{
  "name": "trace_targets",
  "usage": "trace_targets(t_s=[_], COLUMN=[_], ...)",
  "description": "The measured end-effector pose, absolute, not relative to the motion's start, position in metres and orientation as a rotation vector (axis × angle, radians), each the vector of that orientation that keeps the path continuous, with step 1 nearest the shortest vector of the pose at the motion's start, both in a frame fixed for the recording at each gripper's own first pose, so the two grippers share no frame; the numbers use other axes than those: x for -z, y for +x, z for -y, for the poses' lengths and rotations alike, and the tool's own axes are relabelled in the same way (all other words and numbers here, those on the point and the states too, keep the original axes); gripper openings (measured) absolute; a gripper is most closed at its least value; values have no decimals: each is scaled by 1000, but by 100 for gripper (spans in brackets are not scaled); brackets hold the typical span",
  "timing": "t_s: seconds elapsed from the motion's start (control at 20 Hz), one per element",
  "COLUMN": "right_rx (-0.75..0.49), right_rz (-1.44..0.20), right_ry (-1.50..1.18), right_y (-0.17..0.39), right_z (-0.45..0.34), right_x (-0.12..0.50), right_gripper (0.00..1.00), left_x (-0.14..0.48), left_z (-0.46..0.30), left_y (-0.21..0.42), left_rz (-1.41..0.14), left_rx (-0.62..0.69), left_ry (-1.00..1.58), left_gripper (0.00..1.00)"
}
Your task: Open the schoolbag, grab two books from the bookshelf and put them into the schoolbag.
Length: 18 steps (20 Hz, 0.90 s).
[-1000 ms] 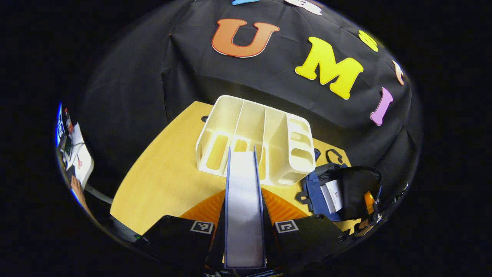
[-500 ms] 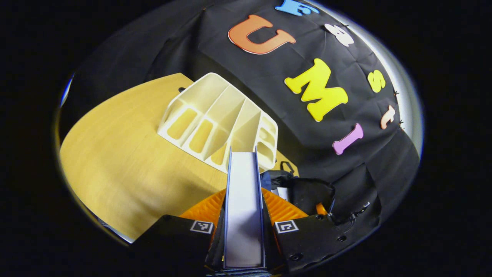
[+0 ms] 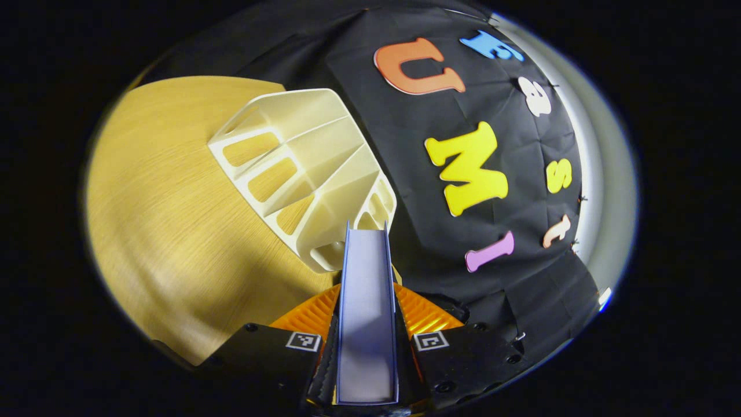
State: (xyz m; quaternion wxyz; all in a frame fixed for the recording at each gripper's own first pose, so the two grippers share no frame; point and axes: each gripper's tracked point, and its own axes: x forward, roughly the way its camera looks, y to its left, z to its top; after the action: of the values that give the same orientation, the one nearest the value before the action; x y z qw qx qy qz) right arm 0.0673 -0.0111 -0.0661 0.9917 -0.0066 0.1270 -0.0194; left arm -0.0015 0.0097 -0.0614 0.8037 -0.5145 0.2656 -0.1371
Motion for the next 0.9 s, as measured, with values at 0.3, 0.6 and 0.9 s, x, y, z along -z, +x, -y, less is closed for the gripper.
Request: trace_targets(t_s=[0.3,0.6,0.9], right_rx=[52,48,21], right_rz=[-244,-255,-231], right_ry=[55,154,134], right_y=[65,64,61], right_z=[15,23,20], right_x=[70,79,72], right_gripper=[10,10,10], left_x=[85,81,91], left_z=[8,48,107], left_y=[20,33,35], left_rz=[-567,-541,-550], left_rx=[246,324,373], left_ry=[-1341,-1466,-1433], left_gripper=[44,44,44])
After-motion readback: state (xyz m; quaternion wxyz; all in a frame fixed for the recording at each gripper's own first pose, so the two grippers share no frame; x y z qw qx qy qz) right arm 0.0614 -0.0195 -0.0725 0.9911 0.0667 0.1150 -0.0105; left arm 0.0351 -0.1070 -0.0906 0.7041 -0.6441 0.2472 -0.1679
